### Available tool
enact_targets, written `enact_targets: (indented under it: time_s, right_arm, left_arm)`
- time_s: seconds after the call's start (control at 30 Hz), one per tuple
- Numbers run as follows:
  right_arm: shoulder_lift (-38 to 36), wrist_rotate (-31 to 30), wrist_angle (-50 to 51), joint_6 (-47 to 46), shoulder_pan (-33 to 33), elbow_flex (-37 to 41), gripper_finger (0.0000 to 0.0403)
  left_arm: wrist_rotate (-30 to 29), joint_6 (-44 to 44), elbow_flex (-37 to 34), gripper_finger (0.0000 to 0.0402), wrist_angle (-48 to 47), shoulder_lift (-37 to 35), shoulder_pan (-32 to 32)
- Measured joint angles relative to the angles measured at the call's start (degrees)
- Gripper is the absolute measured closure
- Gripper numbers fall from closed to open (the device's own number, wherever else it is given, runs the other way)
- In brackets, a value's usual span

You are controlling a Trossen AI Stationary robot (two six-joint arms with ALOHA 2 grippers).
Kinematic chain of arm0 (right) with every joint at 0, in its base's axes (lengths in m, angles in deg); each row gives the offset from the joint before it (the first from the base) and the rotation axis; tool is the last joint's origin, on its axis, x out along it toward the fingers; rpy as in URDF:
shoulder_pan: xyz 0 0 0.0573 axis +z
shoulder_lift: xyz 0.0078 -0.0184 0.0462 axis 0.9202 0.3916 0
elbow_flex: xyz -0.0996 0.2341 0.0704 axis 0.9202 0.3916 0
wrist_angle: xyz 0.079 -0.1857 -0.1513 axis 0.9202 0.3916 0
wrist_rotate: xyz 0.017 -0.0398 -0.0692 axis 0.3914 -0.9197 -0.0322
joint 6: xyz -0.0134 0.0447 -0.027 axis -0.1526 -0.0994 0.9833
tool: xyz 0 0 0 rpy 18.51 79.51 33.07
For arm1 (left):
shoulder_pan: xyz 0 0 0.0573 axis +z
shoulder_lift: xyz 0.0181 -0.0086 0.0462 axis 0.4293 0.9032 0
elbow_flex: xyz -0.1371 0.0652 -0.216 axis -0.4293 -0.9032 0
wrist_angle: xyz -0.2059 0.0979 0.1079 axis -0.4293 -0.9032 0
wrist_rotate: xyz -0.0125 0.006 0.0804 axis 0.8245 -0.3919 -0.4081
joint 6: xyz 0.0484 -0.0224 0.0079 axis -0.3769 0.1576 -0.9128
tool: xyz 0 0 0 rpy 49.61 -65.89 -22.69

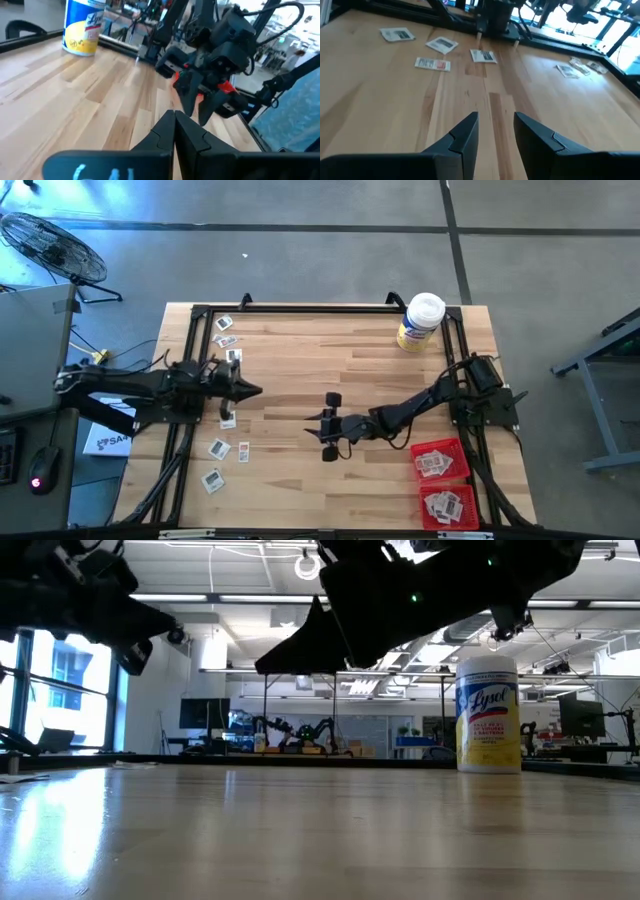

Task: Pick & Place First Aid Supplies
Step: Put the white towelette pack into the bottom red bin

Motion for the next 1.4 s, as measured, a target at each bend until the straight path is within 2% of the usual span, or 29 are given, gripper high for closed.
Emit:
enact_targets:
  time_s: [0.1, 0.3, 0.47, 0.6, 0.77, 0.87, 1.0, 1.17, 1.4]
  right_arm:
    - [0.0, 0.0, 0.38, -0.97, 0.17, 0.02, 0.0284]
    - [0.0, 0.21, 0.34, 0.91, 1.29, 0.02, 0.0284]
    - [0.0, 0.08, 0.57, 1.0, 1.39, 0.02, 0.0284]
    - [0.0, 0.04, 0.63, 0.92, 1.37, 0.02, 0.0284]
    - [0.0, 0.04, -0.61, 0.55, 1.24, 0.02, 0.0284]
    - [0.0, 0.04, -1.0, -0.96, 1.24, 0.02, 0.0284]
    - [0.0, 0.04, -1.02, -3.23, 1.24, 0.02, 0.0284]
    - [0.0, 0.04, -1.74, -3.97, 1.24, 0.02, 0.0284]
    - [0.0, 0.16, -3.61, -4.08, 0.95, -0.02, 0.0284]
  left_arm:
    - [-0.5, 0.82, 4.65, 0.0401, -7.17, 7.47, 0.0]
    - [-6.52, 7.93, 17.79, 0.0401, -35.35, 19.38, 0.02]
    - [0.91, 13.17, 27.36, 0.0399, -56.82, 26.53, 0.01]
    - [5.27, 17.78, 30.73, 0.0369, -68.07, 30.84, 0.02]
    - [4.59, 21.62, 30.01, 0.03, -70.78, 36.66, 0.04]
    - [6.83, 21.35, 29.93, 0.0275, -70.89, 41.09, 0.07]
    - [9.6, 19.43, 29.91, 0.0269, -71.08, 46.54, 0.07]
    - [12.44, 12.64, 30.12, 0.0268, -72.66, 53.55, 2.18]
    - [8.67, 4.28, 32.6, 0.0268, -75.81, 61.27, 6.91]
